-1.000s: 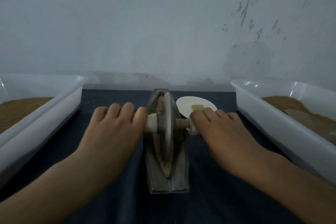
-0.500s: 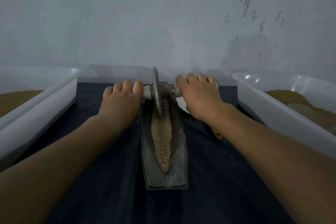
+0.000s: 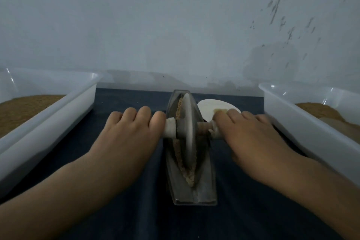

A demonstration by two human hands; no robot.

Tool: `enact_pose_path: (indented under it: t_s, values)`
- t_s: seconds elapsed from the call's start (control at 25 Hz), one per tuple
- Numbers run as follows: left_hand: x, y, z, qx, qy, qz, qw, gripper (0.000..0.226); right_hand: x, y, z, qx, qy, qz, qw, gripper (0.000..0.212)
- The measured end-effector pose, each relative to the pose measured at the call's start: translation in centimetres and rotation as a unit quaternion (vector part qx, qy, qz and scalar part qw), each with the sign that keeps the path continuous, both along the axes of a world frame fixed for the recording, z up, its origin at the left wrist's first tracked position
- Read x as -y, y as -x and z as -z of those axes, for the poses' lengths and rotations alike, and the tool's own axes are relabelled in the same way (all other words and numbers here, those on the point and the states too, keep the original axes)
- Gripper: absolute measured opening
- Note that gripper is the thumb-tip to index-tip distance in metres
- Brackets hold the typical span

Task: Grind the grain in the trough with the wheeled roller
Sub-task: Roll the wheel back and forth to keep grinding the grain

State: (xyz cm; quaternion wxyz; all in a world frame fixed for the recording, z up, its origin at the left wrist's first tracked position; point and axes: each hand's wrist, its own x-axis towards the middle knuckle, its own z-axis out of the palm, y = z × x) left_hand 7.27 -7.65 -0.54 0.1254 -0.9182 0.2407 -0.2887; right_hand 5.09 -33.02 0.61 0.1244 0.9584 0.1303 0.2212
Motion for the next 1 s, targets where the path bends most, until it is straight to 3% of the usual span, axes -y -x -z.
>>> enact_pose_path:
  t_s: [0.08,0.24,0.4,0.52,0.6,0.76,1.0]
  values:
    - [1.3,-4.0,-0.1,-0.048,0.009,-0.066,0.997,0.049,-1.0,-4.0,-0.1,0.005,0.003,0.026,1.0,0.065]
    - [2.8,-9.1,-1.7,-0.132,0.047,-0.093,0.986,0.043,-2.2,-9.1,-1.6,-0.004,-0.009,0.072,0.997,0.057]
    - [1.6,-4.3,-1.0,-0.077,0.02,-0.066,0.995,0.049,-1.5,-4.5,-0.9,-0.013,-0.008,0.028,0.999,0.061]
    - [-0.7,1.1,-0.9,-0.036,0.006,0.045,0.998,0.064,-0.7,1.6,-0.2,0.024,-0.013,-0.029,0.999,0.071]
    - [-1.8,2.5,-1.4,-0.005,0.027,0.1,0.995,0.056,0.1,3.1,-0.1,0.052,-0.028,-0.047,0.997,0.076]
    - [0.0,-0.1,-0.6,-0.046,-0.005,0.008,0.999,0.054,-0.5,-0.1,0.6,0.017,-0.012,-0.006,1.0,0.069]
    - [2.7,-8.7,-2.1,-0.092,0.041,-0.089,0.991,0.045,-1.8,-8.7,-1.4,-0.001,-0.03,0.063,0.998,0.054]
